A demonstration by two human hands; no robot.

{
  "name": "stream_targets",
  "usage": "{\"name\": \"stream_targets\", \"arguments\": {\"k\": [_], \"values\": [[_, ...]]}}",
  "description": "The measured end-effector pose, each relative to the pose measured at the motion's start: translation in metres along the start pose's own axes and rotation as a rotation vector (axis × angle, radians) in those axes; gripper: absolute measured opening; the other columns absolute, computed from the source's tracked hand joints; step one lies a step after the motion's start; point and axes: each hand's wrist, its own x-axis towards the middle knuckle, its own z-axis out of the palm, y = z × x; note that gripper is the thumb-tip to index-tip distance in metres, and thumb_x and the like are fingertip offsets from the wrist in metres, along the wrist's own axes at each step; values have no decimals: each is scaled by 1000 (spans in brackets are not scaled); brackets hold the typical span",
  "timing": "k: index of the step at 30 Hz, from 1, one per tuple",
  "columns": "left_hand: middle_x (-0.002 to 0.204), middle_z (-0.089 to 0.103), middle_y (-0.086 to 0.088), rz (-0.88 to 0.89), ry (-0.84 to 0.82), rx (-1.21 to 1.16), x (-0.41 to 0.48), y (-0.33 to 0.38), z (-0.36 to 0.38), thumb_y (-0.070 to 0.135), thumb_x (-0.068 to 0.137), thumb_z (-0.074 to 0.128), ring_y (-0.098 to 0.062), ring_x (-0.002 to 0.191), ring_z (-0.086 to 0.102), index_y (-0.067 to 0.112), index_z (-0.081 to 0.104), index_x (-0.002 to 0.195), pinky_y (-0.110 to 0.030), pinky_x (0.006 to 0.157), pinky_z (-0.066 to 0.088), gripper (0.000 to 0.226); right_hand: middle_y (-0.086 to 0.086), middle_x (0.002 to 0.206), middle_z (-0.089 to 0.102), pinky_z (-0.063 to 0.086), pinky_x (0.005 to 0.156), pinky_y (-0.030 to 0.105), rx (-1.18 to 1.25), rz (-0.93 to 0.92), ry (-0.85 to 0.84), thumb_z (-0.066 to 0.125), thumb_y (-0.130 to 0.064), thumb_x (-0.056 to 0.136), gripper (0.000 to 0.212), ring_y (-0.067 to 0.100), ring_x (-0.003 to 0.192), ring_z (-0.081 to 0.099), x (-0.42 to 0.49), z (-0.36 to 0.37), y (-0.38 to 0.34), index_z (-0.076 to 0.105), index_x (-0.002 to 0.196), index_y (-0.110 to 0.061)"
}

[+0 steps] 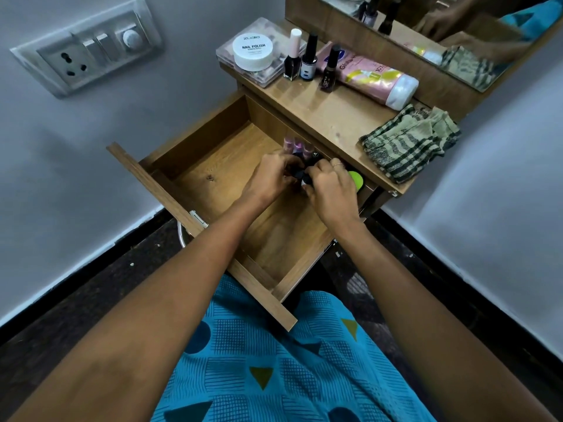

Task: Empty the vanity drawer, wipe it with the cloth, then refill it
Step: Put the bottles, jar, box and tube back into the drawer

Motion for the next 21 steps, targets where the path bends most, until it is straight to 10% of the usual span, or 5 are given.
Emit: {"name": "stream_targets", "arguments": {"k": [21], "values": [[121, 56, -14, -14, 37, -42, -2, 7, -3, 1, 83, 61, -21, 109, 55, 3, 60, 115, -17, 88, 43, 32, 11, 120, 59, 40, 90, 34, 11, -11, 44, 53, -17, 90, 29, 26, 112, 49, 0, 0, 0, 56, 117, -8]]}}
